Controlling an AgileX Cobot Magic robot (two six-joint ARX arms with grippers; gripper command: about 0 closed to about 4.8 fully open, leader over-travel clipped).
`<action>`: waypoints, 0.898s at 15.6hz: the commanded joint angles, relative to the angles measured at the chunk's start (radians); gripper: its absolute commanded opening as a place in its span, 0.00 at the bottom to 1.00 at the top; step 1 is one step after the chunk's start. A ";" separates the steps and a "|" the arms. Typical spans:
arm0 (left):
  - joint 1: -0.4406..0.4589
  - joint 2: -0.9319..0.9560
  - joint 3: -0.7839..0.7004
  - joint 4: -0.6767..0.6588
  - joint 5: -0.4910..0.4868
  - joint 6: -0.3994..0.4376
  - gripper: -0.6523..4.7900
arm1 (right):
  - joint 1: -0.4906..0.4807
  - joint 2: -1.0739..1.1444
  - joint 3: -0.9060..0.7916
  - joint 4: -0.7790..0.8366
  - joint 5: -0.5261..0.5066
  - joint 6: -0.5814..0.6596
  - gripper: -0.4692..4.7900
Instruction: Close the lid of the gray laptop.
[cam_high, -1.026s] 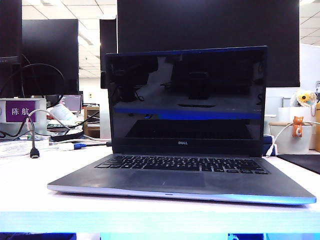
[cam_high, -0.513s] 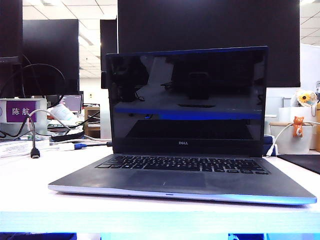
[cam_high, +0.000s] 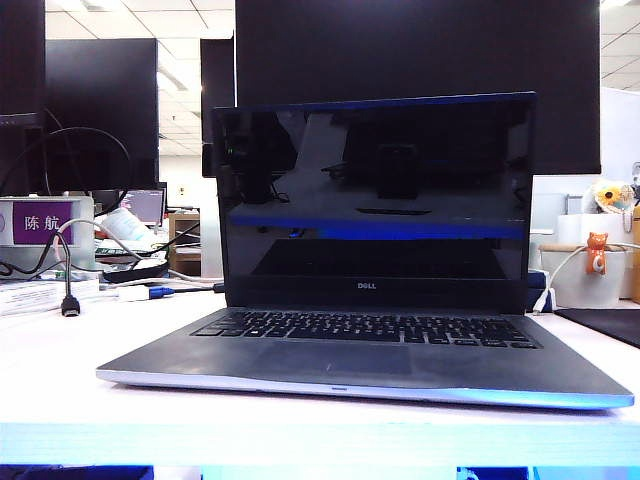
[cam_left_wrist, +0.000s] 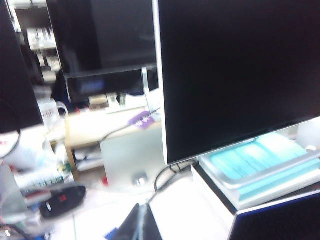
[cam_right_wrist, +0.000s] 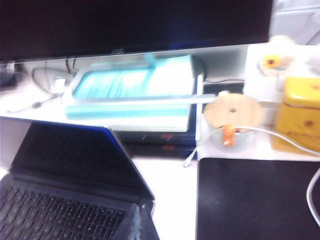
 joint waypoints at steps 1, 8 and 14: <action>-0.056 0.121 0.128 -0.111 0.001 0.008 0.11 | -0.002 0.112 0.130 -0.055 -0.097 -0.027 0.08; -0.312 0.425 0.436 -0.322 -0.200 0.075 0.11 | -0.008 0.245 0.184 -0.114 -0.247 -0.074 0.08; -0.393 0.630 0.689 -0.530 -0.218 0.123 0.11 | -0.077 0.257 0.204 -0.124 -0.408 -0.074 0.08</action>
